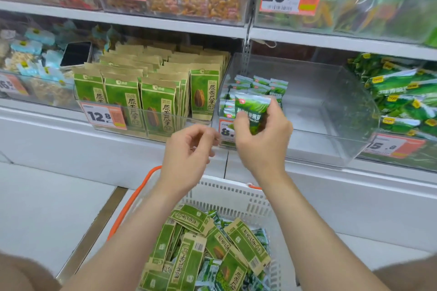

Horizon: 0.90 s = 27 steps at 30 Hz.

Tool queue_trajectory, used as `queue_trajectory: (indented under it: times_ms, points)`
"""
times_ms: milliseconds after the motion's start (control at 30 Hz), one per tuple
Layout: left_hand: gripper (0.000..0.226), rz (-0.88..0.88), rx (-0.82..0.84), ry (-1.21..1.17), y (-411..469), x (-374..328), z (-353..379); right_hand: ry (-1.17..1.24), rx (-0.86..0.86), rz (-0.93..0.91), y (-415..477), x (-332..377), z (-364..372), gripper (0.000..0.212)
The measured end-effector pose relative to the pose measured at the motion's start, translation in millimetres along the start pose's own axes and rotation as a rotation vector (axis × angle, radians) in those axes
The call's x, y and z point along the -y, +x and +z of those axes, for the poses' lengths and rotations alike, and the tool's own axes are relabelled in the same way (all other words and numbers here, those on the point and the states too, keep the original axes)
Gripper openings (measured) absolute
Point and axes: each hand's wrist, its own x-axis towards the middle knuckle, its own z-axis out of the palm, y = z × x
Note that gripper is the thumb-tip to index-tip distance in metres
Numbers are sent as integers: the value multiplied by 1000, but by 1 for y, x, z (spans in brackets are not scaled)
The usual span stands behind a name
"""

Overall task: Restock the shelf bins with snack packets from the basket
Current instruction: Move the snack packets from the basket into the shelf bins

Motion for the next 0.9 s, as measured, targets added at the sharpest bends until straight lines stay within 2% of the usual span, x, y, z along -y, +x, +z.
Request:
queue_trajectory:
  times_ms: [67,133,200,267,433,533,633,767,900]
  points:
    - [19,221,-16,238,2,-7,13,-84,-83,29,31,-1,-11,10]
    - [19,439,12,407,6,-12,27,-229,-70,144,65,-19,-25,15]
    - [23,593,39,515,11,-15,41,-412,37,292,97,-45,-40,30]
    - [26,659,37,588,16,-18,53,-538,184,434,119,-68,-54,35]
    - [29,635,101,673,34,-12,70,-667,447,590,148,-111,-62,37]
    - [27,604,122,722,43,-2,76,-636,519,675,156,-127,-51,63]
    - [28,597,142,772,49,4,81,-696,572,677,166,-134,-35,66]
    - [31,614,152,805,51,12,84,-774,673,654,177,-141,-13,36]
    - [30,644,113,791,51,17,86,-791,681,669,181,-150,-5,27]
